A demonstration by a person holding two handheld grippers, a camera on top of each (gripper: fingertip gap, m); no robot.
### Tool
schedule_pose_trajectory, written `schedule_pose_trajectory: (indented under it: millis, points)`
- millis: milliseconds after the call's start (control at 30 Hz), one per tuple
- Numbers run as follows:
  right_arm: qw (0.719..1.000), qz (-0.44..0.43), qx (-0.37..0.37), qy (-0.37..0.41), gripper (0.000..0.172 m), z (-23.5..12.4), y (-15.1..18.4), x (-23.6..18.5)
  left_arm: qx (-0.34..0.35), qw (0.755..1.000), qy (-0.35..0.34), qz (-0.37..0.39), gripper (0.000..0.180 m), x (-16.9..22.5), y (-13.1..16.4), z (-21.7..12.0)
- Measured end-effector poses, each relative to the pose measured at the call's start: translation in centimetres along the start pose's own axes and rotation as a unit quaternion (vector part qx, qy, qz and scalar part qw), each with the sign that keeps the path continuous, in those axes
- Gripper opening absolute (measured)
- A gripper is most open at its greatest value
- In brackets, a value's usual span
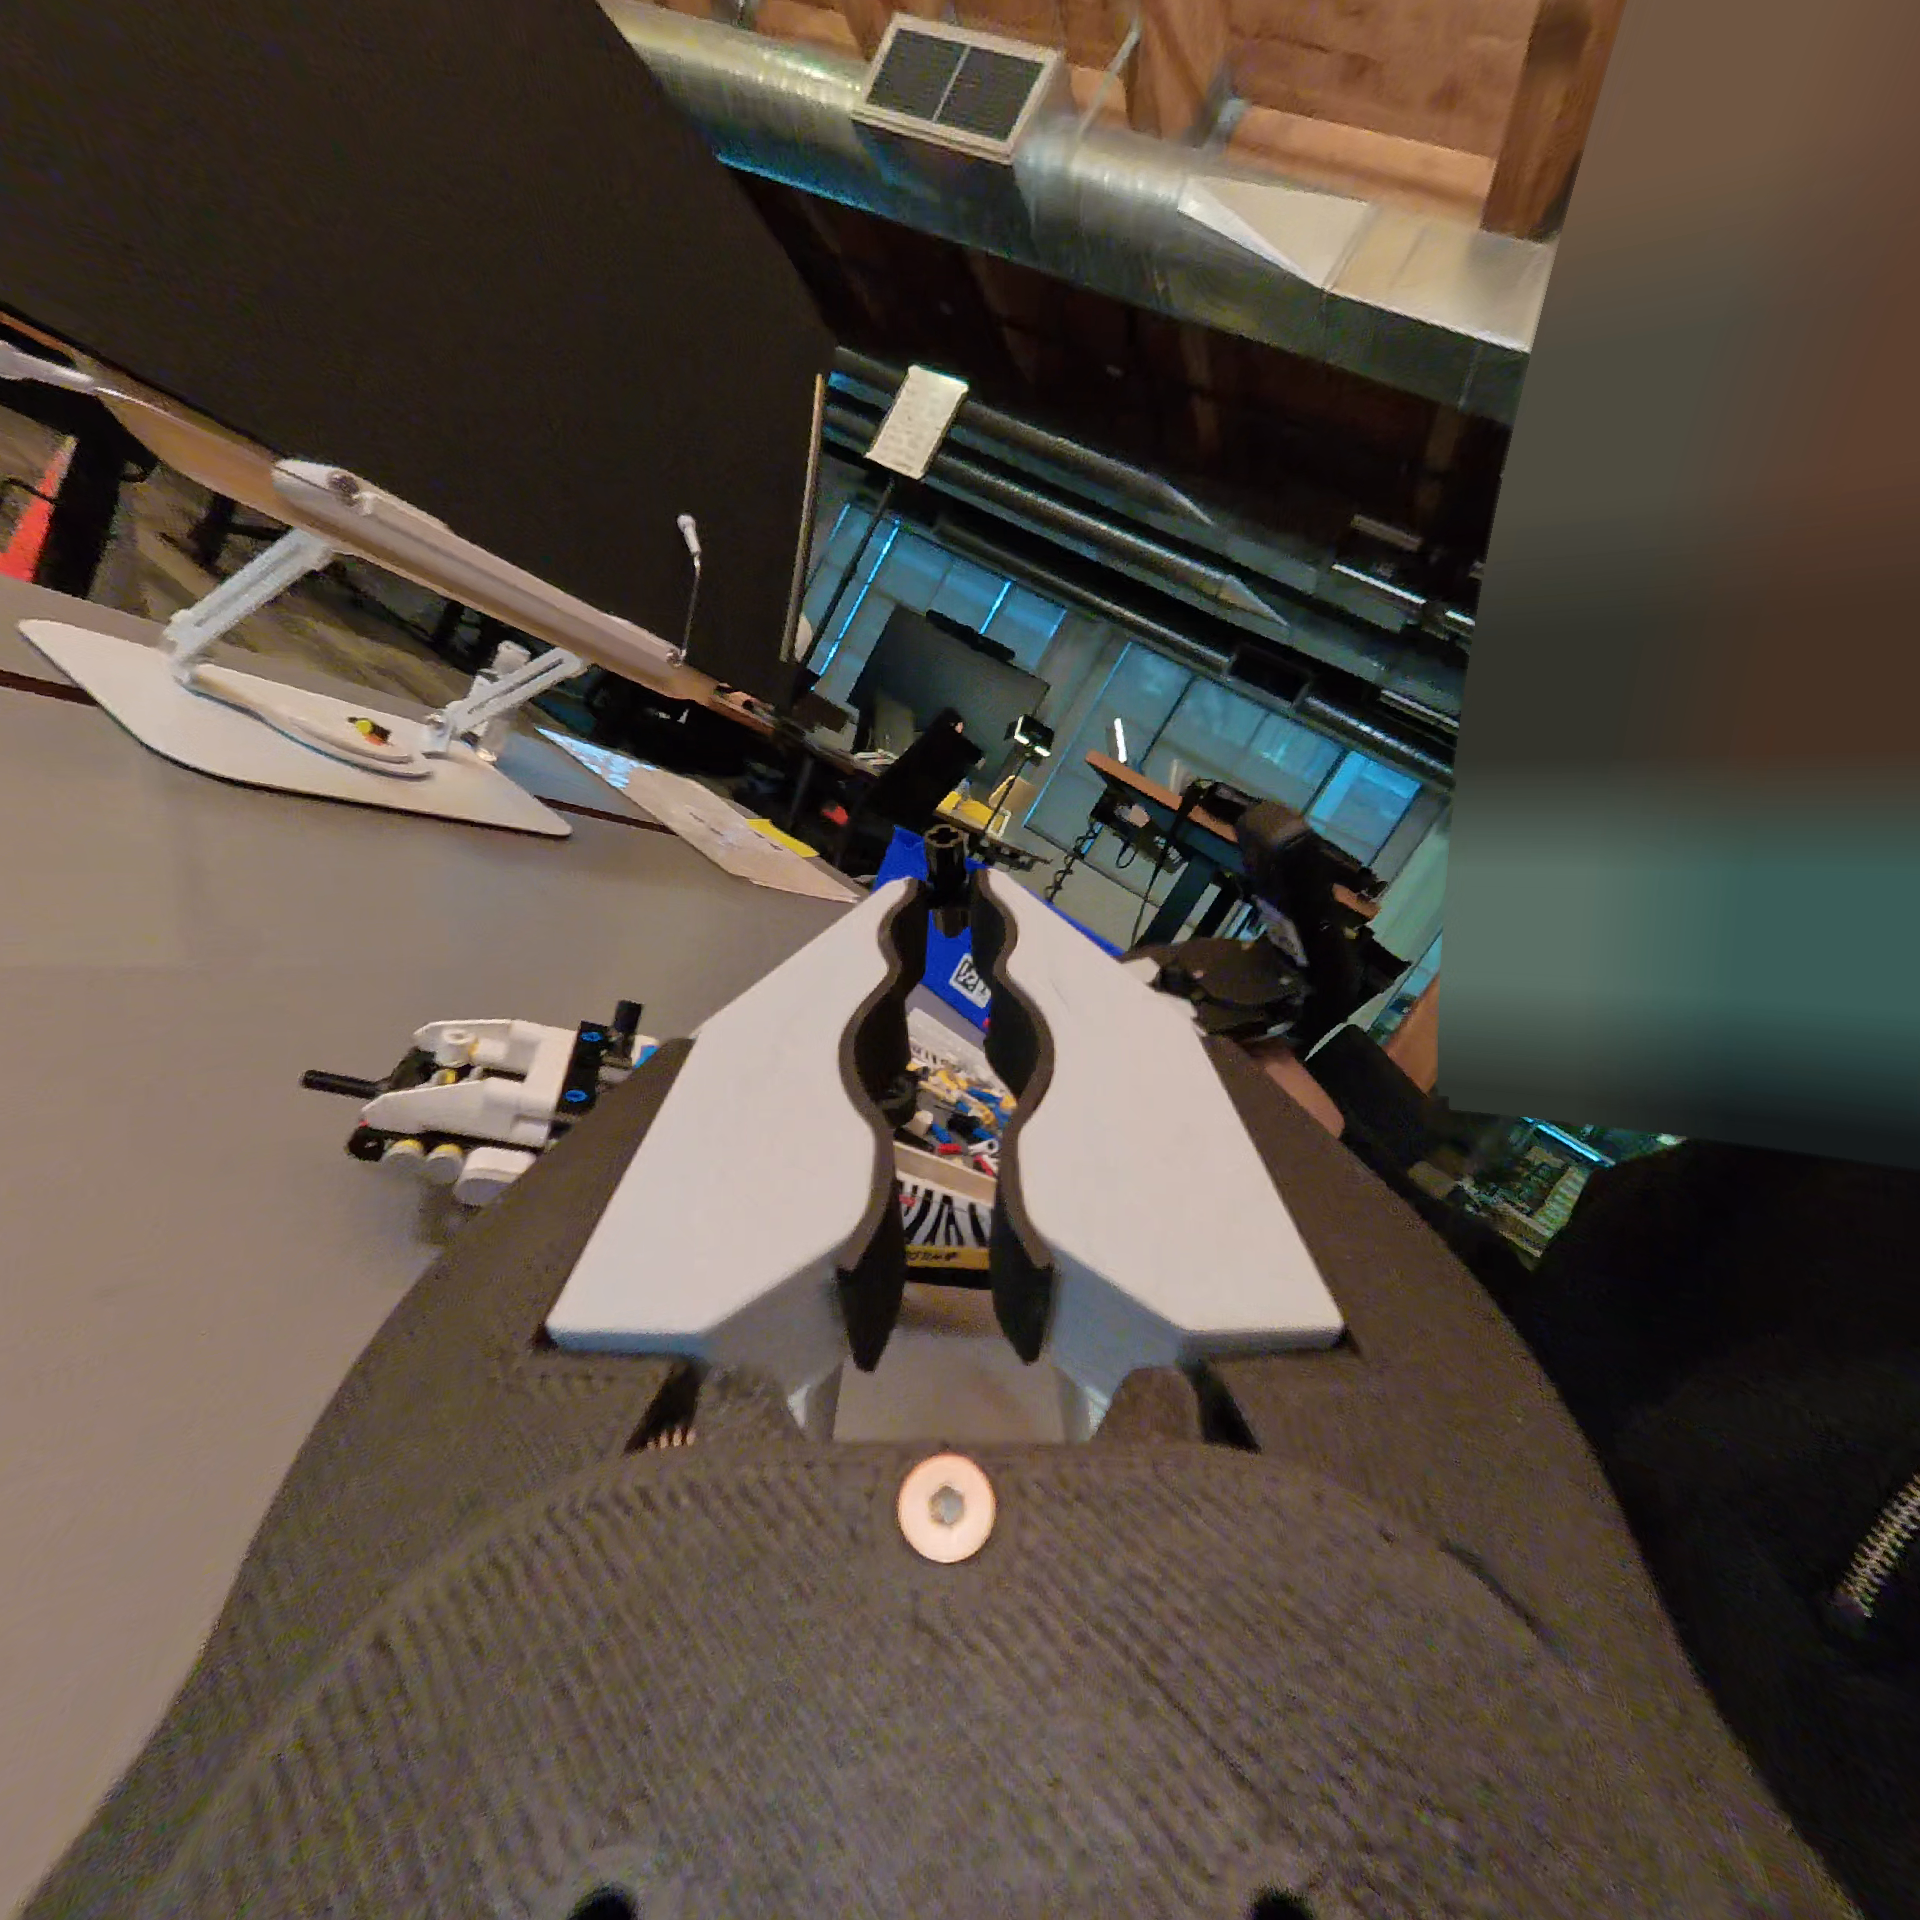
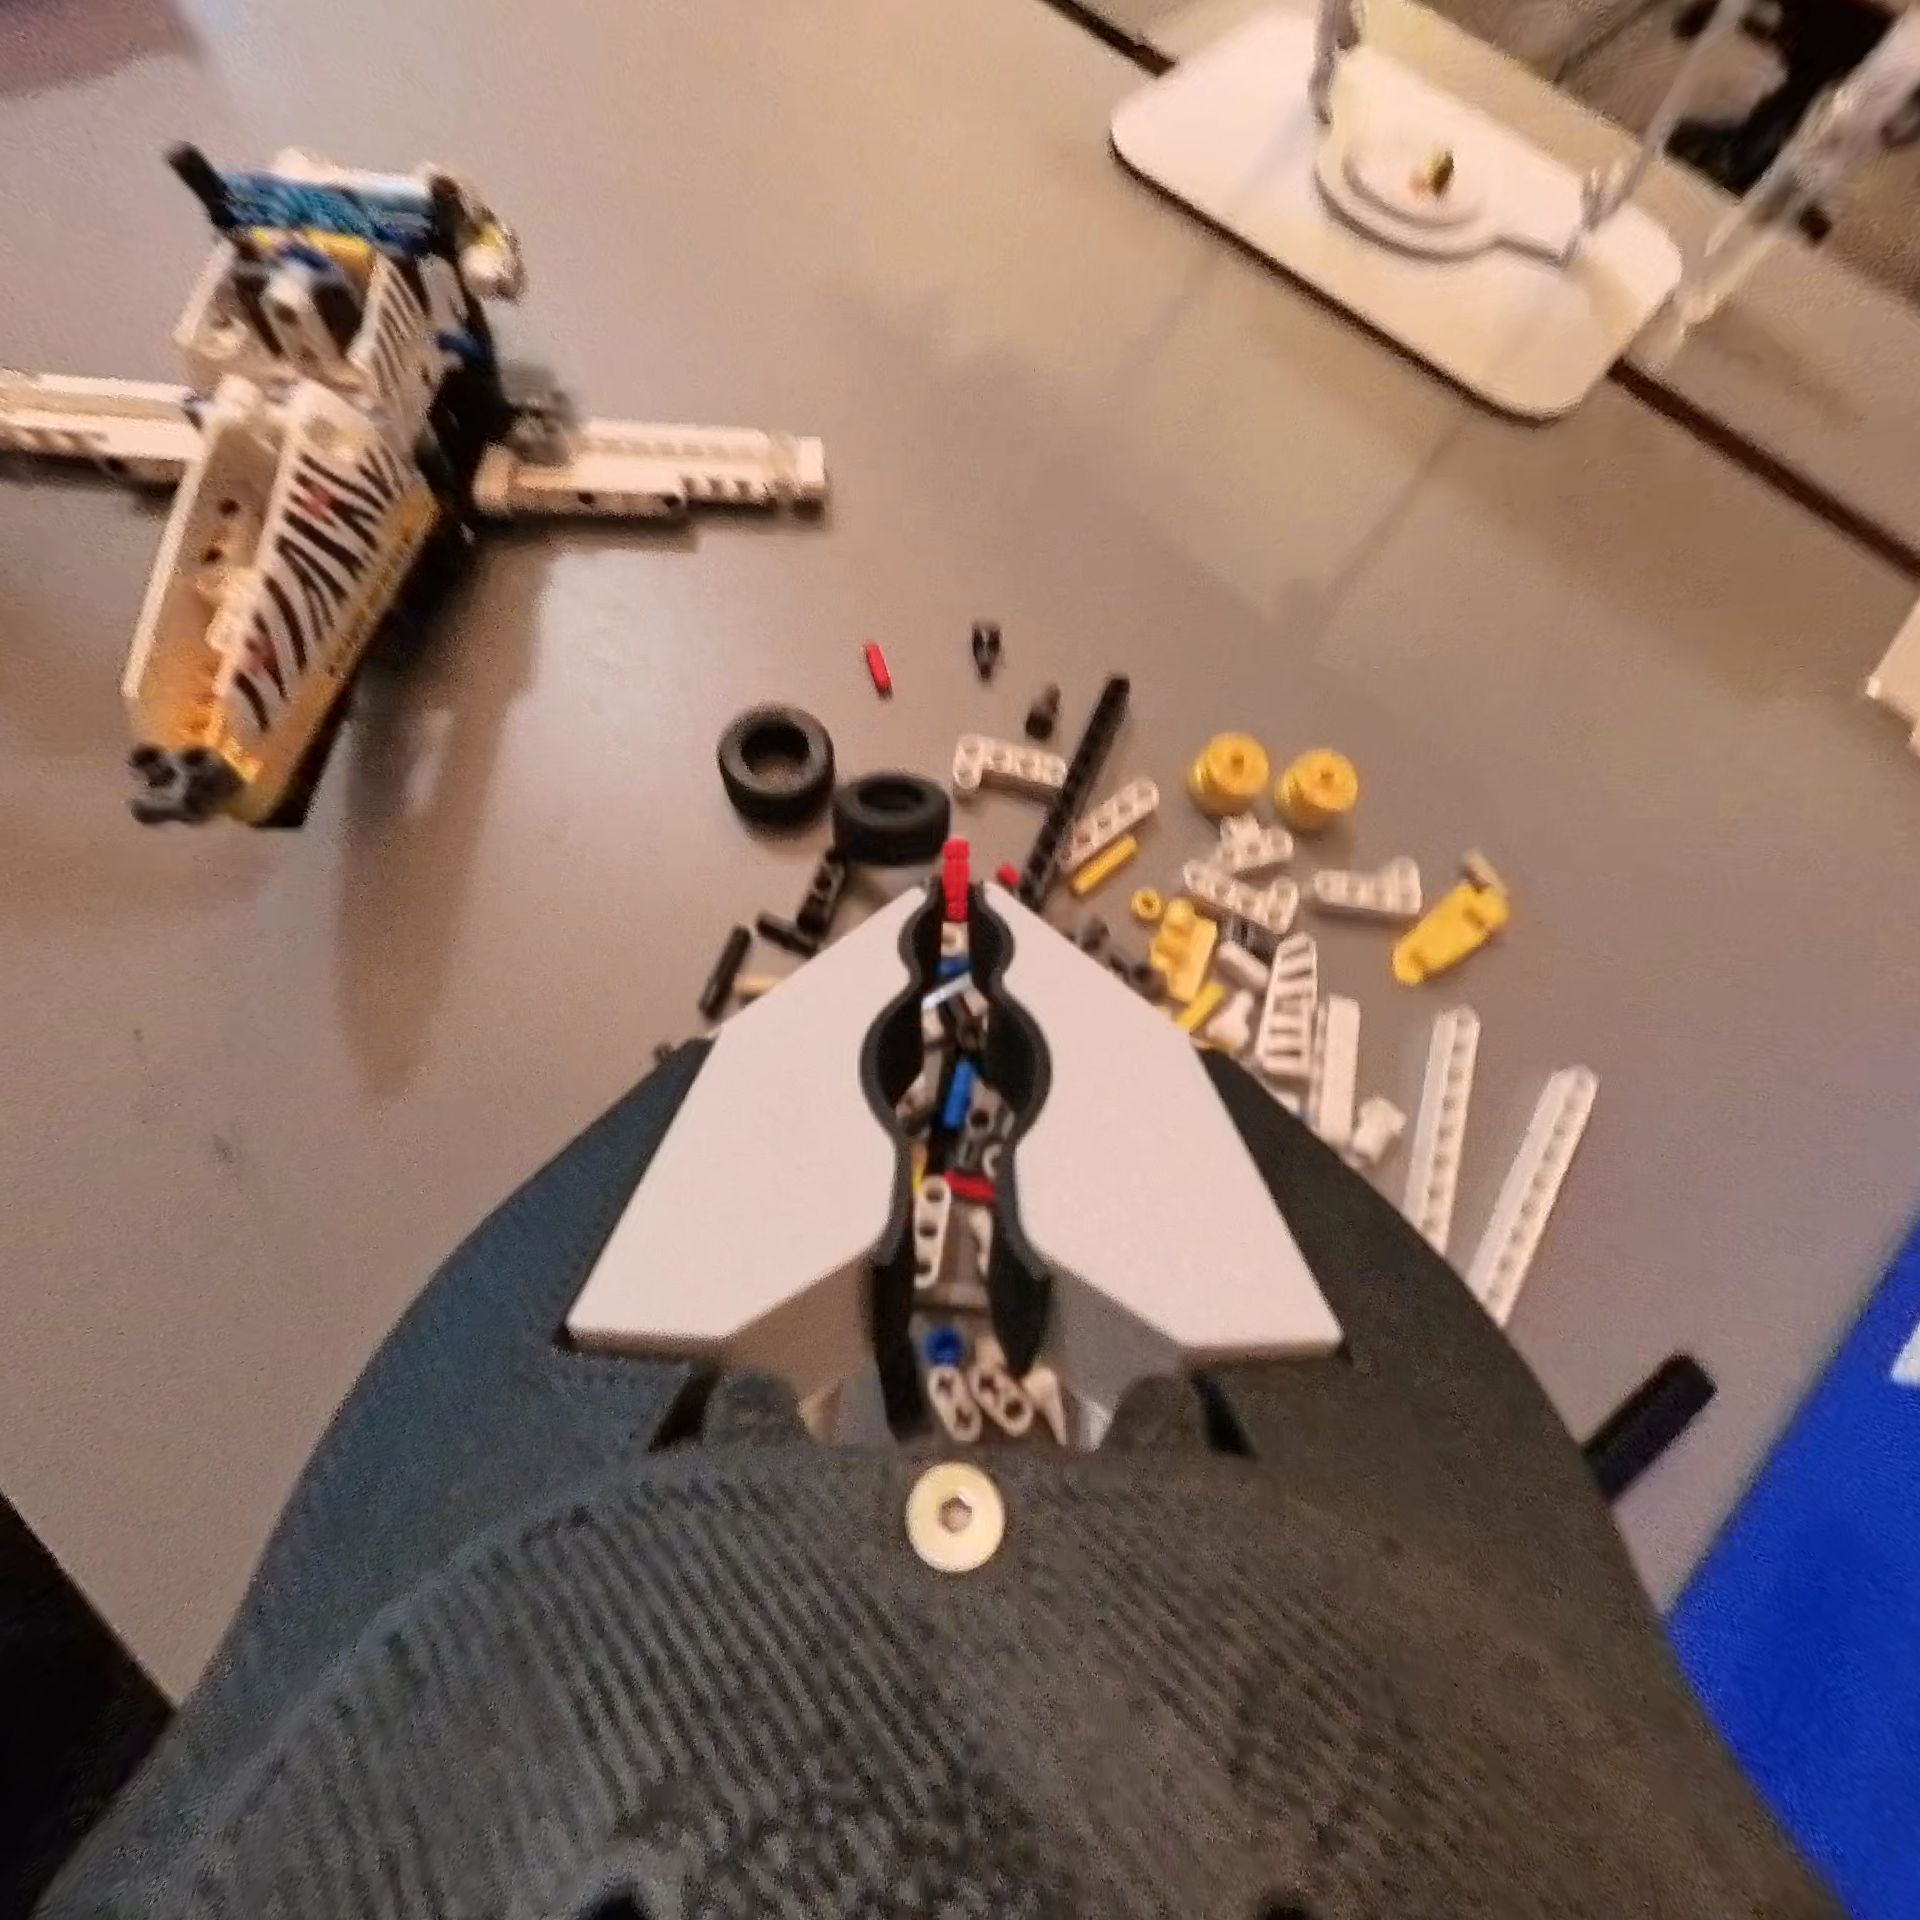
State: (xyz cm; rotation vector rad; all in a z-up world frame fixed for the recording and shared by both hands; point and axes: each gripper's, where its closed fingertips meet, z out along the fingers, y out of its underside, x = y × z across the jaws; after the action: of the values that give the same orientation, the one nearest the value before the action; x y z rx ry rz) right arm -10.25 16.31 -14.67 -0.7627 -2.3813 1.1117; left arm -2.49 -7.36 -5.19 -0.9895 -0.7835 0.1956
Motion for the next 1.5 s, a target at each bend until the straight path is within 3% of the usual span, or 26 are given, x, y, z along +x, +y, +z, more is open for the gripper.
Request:
schedule_pose_trajectory:
  millis: [133, 467, 667, 767, 833, 933, 1067, 1167, 1367, 1500]
  points:
    - [0.999, 0.026, -0.027, 0.000, 0.002, 0.0, 2.6, 0.5, -0.015, 1.000, 0.007, -0.001, 0.004, 1.0, 0.7, 0.9]
    - [0.995, 0.019, -0.100, -0.022, 0.007, 4.2, 3.4, 0.7, -0.104, 0.993, 0.044, 0.021, 0.004, 5.6, 4.9, 4.9]
    - [0.999, -0.005, -0.035, 0.003, 0.015, 2.4, 1.7, 1.6, -0.119, 0.992, 0.027, 0.020, 0.004, 5.9, 5.0, 5.9]
    - [0.997, -0.043, 0.047, 0.033, 0.014, 0.7, 0.1, 2.4, -0.185, 0.982, -0.008, 0.040, 0.004, 4.7, 6.0, 7.3]
    - [0.991, -0.055, 0.106, 0.059, 0.013, -0.5, -0.8, 3.1, -0.271, 0.960, -0.031, 0.061, 0.004, 3.5, 7.6, 8.5]
    - [0.974, -0.044, 0.201, 0.097, 0.007, -1.8, -1.8, 3.2, -0.402, 0.904, -0.086, 0.116, 0.004, 0.6, 10.0, 10.4]
    - [0.955, -0.120, 0.226, 0.147, 0.000, -3.3, -2.2, 2.4, -0.578, 0.790, -0.118, 0.168, 0.004, -3.0, 14.0, 12.5]
    - [0.951, -0.142, 0.227, 0.154, 0.000, -3.4, -1.7, 2.0, -0.683, 0.719, -0.081, 0.098, 0.005, -3.3, 17.9, 13.4]
    - [0.959, -0.105, 0.226, 0.135, 0.000, -3.6, -0.8, 2.5, -0.728, 0.674, -0.100, 0.072, 0.005, -5.6, 19.9, 14.8]
    - [0.961, -0.059, 0.244, 0.119, 0.000, -4.2, -0.6, 3.1, -0.729, 0.674, -0.105, 0.056, 0.016, -5.8, 20.0, 15.1]
